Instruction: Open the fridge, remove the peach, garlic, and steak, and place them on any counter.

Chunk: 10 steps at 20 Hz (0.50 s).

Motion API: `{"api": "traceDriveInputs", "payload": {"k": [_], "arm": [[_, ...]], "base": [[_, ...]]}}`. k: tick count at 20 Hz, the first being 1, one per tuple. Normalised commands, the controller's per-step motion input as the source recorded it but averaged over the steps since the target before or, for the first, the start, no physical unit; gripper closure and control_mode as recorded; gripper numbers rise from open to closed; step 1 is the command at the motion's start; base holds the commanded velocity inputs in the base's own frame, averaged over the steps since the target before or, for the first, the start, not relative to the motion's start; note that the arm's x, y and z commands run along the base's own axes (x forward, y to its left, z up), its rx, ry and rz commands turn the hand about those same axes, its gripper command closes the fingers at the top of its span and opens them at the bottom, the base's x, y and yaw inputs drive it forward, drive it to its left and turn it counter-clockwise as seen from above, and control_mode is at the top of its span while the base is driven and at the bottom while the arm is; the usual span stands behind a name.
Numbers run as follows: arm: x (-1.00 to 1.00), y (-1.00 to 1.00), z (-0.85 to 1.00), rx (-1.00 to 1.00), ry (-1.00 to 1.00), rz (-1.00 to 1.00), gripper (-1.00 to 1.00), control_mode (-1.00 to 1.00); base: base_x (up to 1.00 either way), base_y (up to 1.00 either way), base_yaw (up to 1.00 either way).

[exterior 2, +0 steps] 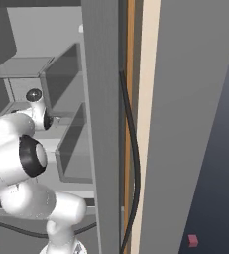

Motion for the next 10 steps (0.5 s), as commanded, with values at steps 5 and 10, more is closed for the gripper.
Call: {"api": "traceDriveInputs", "payload": {"k": [5,10], "arm": [[0.75,0.15,-0.26,0.00,0.07,0.00,-1.00,-1.00],[0.62,0.15,-0.31,0.00,0.07,0.00,-1.00,-1.00]], "base": [[0.00,0.00,0.00],[0.00,0.00,0.00]]}}
